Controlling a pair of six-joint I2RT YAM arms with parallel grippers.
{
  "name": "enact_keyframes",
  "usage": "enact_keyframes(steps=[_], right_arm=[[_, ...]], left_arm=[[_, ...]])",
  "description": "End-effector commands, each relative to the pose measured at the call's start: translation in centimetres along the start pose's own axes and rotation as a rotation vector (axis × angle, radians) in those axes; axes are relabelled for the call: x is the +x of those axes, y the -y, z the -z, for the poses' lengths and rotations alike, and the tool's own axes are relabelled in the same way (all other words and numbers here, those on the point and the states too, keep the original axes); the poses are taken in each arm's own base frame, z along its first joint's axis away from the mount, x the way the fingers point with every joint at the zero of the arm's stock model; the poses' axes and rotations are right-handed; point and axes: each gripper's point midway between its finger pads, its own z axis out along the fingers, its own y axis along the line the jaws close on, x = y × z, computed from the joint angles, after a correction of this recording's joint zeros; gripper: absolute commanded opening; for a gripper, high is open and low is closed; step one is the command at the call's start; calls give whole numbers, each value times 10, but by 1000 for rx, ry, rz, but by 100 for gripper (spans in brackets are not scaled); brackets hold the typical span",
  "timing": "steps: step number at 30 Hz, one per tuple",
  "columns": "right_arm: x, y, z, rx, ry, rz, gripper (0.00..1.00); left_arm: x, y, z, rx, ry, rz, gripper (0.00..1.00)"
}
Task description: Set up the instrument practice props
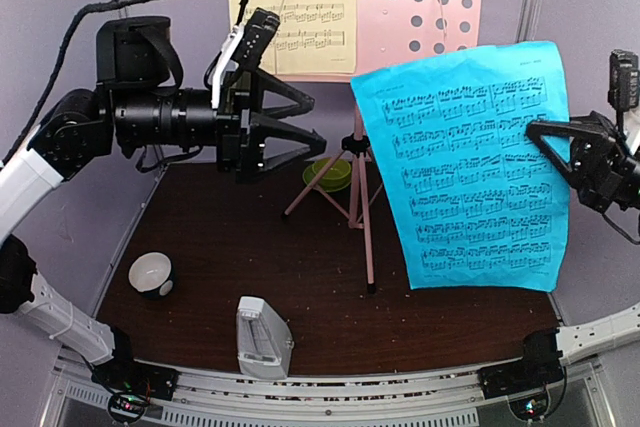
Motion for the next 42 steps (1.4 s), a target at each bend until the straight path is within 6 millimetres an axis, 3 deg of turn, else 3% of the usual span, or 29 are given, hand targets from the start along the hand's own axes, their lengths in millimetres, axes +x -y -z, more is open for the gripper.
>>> enact_keyframes(steps=[1, 10, 15, 20, 23, 31, 38, 42], right_arm=[[-41, 8, 13, 30, 187, -64, 0], [-65, 6, 21, 17, 261, -47, 0], [-74, 7, 20, 28, 286, -35, 0], [-70, 15, 18, 79, 281, -19, 0], [-68, 19, 17, 104, 278, -19, 0], [-76, 32, 33, 166, 351, -50, 0], [-77, 35, 31, 180, 353, -64, 0], [-76, 41, 33, 220, 359, -73, 5]], left_arm=[[-23, 8, -20, 73, 160, 50, 91], [-36, 14, -72, 134, 194, 40, 94], [-46, 27, -92, 215, 227, 57, 86], [-60, 36, -94, 254, 297, 70, 69], [-70, 36, -94, 263, 326, 74, 45], [-92, 35, -88, 258, 374, 58, 0], [-98, 28, -85, 209, 382, 60, 0], [-103, 21, -81, 164, 387, 79, 0]])
